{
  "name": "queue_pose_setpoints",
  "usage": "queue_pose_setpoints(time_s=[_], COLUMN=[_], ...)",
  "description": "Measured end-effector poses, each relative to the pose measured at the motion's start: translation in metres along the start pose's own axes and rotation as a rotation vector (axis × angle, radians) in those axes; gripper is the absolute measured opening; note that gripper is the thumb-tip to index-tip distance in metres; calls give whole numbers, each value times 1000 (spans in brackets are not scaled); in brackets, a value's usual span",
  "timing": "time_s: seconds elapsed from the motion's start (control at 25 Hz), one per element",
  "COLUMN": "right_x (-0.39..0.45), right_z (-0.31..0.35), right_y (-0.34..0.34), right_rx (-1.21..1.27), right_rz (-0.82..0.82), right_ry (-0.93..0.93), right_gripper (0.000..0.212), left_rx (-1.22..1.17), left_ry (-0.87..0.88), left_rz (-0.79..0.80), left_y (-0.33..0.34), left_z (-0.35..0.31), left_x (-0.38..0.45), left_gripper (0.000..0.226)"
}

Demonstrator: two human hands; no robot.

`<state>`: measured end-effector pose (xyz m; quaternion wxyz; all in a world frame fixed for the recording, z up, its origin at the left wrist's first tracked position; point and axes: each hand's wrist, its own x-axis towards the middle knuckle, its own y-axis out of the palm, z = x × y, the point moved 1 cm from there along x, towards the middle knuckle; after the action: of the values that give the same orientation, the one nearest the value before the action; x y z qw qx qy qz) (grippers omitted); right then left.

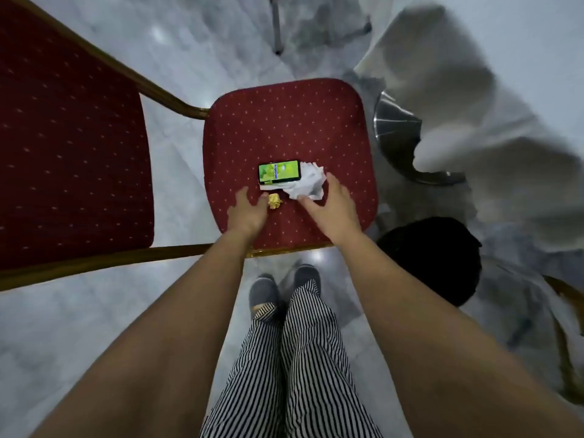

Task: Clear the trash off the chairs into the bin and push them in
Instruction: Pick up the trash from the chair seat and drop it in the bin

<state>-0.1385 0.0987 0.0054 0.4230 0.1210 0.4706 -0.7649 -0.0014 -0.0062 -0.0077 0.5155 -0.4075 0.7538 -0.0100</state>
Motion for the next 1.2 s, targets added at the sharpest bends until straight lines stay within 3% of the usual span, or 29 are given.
queue_pose_setpoints(time_s=[0.44, 0.68, 0.84, 1.08, 1.2], right_x=[103, 107, 93, 63, 33], right_z=[20, 23, 14, -13, -46], right_y=[43, 66, 66, 52, 31], right_rx=[-184, 21, 147, 283, 349], right_rz=[-20, 44, 59, -10, -103], right_ry=[-83, -111, -98, -53, 1], right_gripper=[72, 42, 44, 43, 41], left_rx=[-327, -541, -586, -568, -497], left_ry=[-146, -153, -146, -103, -22], left_rz=[7, -25, -16, -10, 71], left_y=[37, 50, 54, 73, 95], left_z=[-16, -19, -15, -17, -17], left_x=[82, 98, 94, 55, 18], left_gripper=[57, 46, 35, 34, 33])
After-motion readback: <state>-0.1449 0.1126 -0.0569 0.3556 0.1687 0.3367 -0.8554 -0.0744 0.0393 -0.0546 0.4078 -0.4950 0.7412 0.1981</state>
